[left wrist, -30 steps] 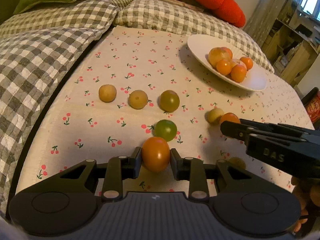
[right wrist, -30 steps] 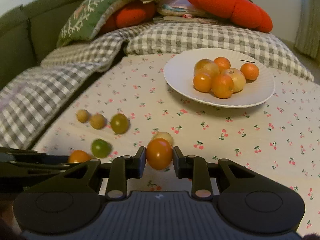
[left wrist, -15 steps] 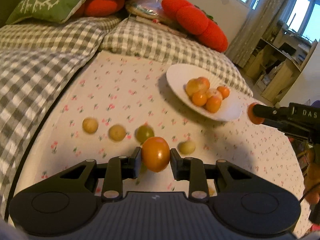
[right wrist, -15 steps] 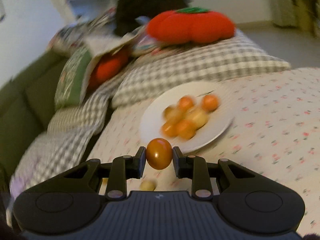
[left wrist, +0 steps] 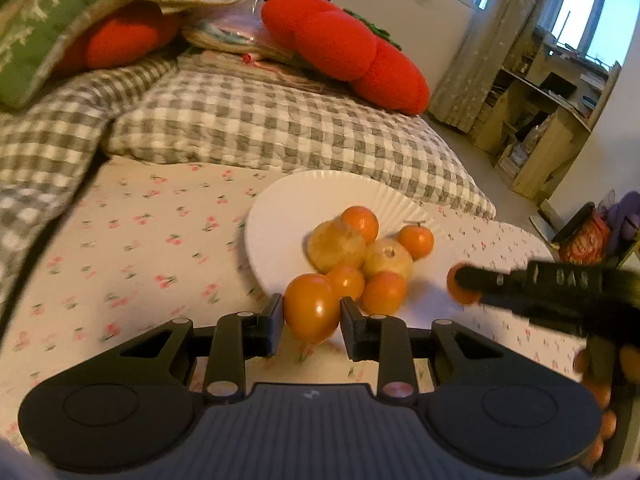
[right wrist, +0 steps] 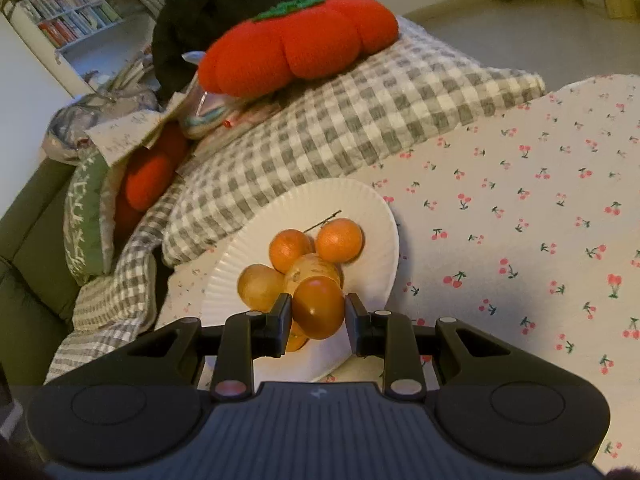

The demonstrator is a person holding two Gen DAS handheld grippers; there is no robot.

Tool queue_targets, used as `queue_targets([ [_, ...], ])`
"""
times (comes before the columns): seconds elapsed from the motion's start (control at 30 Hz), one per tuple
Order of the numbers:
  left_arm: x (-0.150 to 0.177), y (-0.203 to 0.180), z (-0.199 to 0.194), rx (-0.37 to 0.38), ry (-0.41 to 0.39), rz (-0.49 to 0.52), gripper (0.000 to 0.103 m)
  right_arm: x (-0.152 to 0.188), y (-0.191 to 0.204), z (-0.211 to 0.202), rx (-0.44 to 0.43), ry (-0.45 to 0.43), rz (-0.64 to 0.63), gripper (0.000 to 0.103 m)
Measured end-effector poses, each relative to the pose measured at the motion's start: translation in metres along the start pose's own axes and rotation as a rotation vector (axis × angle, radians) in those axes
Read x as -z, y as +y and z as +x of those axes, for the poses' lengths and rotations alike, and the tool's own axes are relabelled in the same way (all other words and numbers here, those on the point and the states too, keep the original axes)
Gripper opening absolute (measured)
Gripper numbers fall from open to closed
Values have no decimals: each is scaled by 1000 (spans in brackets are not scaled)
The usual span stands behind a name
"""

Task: Organize fruits
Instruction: 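Carry both tomatoes to the white plate and open both grippers over it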

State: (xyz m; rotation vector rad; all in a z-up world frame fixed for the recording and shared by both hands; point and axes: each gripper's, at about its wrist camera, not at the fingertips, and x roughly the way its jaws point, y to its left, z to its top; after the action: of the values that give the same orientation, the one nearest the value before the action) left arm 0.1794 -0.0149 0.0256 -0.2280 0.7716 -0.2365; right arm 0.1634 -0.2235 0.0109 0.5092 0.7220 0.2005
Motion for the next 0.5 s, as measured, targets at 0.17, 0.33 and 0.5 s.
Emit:
queue_targets([
  [0.17,-11,0,29,-18,14,-2,23,-2,2,8,-3,12,-31,25],
  [0.33,-21,8,41,-6,19,-25,23,1,2,19,4,46,-44,25],
  [0.5,-23,10,49,16,16,-25,23,4,4,19,5,53,-64,26],
])
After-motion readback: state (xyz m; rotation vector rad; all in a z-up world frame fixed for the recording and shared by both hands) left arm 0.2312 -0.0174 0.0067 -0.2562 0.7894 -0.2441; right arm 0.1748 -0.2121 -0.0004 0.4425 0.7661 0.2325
